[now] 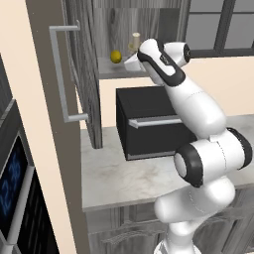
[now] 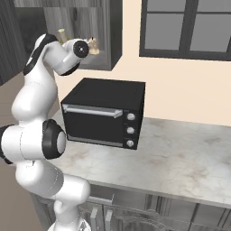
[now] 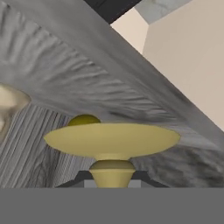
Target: Pick the candle and candle from the dining table and place them in the open cabinet. Close the cabinet after placing the objects.
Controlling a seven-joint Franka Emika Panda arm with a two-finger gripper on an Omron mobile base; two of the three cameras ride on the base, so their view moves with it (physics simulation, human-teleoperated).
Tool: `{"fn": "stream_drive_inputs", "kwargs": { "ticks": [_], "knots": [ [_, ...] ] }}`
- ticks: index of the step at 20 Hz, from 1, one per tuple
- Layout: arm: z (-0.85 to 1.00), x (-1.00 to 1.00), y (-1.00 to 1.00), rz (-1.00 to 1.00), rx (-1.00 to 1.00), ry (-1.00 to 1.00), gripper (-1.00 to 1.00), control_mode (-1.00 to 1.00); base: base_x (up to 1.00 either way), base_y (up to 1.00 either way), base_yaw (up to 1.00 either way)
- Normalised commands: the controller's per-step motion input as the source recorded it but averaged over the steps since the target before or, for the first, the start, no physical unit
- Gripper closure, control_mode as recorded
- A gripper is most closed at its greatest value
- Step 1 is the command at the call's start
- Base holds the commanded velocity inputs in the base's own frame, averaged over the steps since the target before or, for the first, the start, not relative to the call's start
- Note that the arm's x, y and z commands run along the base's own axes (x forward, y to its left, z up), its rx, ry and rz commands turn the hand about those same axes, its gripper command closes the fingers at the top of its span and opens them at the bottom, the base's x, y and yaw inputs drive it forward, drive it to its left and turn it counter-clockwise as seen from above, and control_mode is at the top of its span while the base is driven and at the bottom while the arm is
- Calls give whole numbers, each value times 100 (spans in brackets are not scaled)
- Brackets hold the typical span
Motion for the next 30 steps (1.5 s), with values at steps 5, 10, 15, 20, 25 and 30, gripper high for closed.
{"fn": "stream_drive_inputs", "kwargs": {
  "ticks": [5, 10, 15, 20, 25, 30],
  "knots": [
    [0, 22, 0, -2, 0, 0, 100, -100, 0, 0, 0],
    [-2, 23, 0, -1, 0, 0, 100, -100, 0, 0, 0],
    [-9, 22, 0, -1, 0, 0, 100, -100, 0, 0, 0],
    [-9, 21, 0, -1, 0, 0, 100, -100, 0, 0, 0],
    [-5, 27, 0, 0, 0, 0, 100, -100, 0, 0, 0],
    [-6, 25, 0, 0, 3, 1, 100, -100, 0, 0, 0]
  ]
}}
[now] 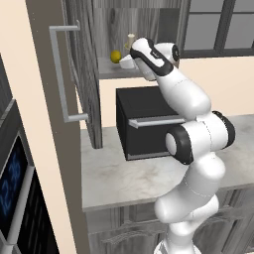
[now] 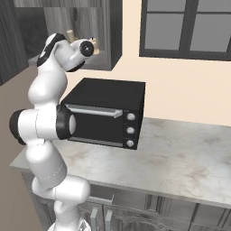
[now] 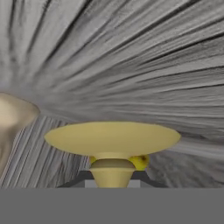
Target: Pick the candle and candle from the dining table and place them in the open cabinet. Close the cabinet after placing the objects.
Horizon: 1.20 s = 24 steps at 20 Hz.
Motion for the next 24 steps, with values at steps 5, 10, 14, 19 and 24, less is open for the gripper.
{"fn": "stream_drive_inputs", "kwargs": {
  "ticks": [5, 10, 14, 19, 24],
  "knots": [
    [-8, 19, 0, 0, 3, 1, 100, -100, 0, 0, 0],
    [-14, 13, 0, 0, 0, 0, 100, -100, 0, 0, 0],
    [-10, 16, 0, 0, 0, 0, 100, -100, 0, 0, 0],
    [-6, 21, 0, 0, 0, 1, 100, -100, 0, 0, 0],
    [-12, 16, 0, 0, 0, 1, 100, -100, 0, 0, 0]
  ]
}}
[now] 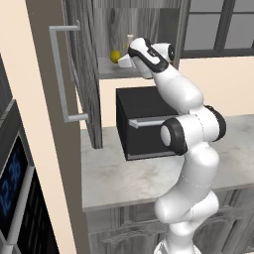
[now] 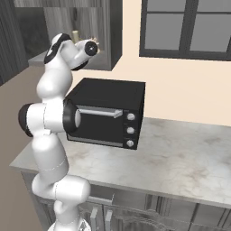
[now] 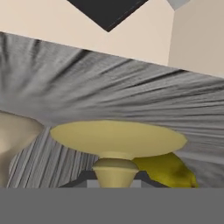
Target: Pick the candle and candle from the dining table and place them in the open cabinet. Close the cabinet after placing the objects.
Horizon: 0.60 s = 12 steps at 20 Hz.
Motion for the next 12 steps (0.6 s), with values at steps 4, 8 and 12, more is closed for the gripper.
{"fn": "stream_drive_inputs", "kwargs": {
  "ticks": [4, 8, 12],
  "knots": [
    [-21, 6, 0, 0, 0, 0, 100, -100, 0, 0, 0],
    [-22, 2, 0, 0, 0, 0, 100, -100, 0, 0, 0],
    [-21, 0, 0, 0, 0, 0, 100, -100, 0, 0, 0]
  ]
}}
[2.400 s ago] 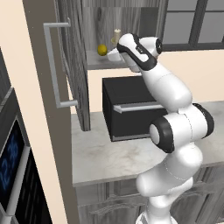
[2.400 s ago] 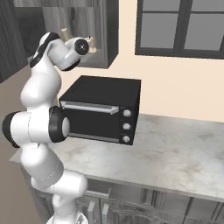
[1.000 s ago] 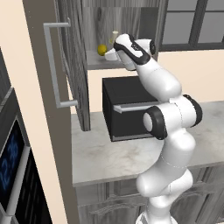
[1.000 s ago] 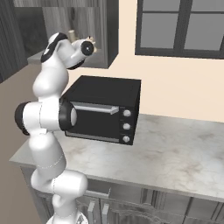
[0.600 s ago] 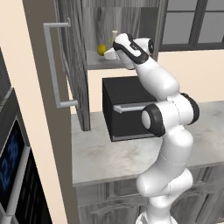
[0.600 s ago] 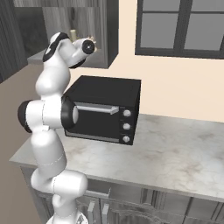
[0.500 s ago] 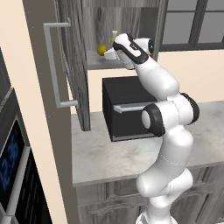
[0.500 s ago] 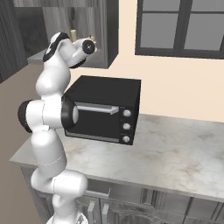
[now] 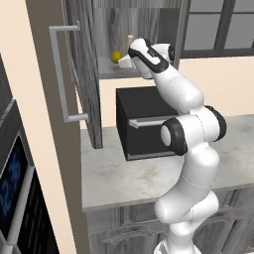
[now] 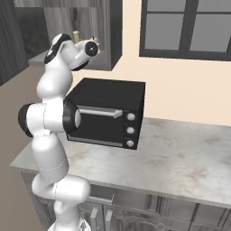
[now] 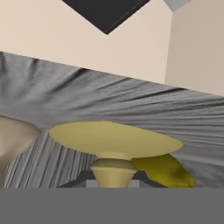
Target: Pick the candle and candle from the dining table and place them in the open cabinet. Close the cabinet after placing the objects.
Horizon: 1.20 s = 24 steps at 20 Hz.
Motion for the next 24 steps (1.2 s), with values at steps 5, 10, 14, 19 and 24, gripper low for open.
{"fn": "stream_drive_inputs", "kwargs": {
  "ticks": [5, 10, 14, 19, 24],
  "knots": [
    [-22, 0, 0, 0, 0, 0, 100, -100, 0, 0, 0],
    [-22, 0, 0, 0, 0, 0, 100, -100, 0, 0, 0],
    [-20, 0, 2, 0, 0, 0, -100, -100, 0, 0, 0],
    [-5, 0, 0, 0, 0, 0, -100, -100, 0, 0, 0],
    [0, -2, -2, 0, 0, -1, -100, -100, 0, 0, 0]
  ]
}}
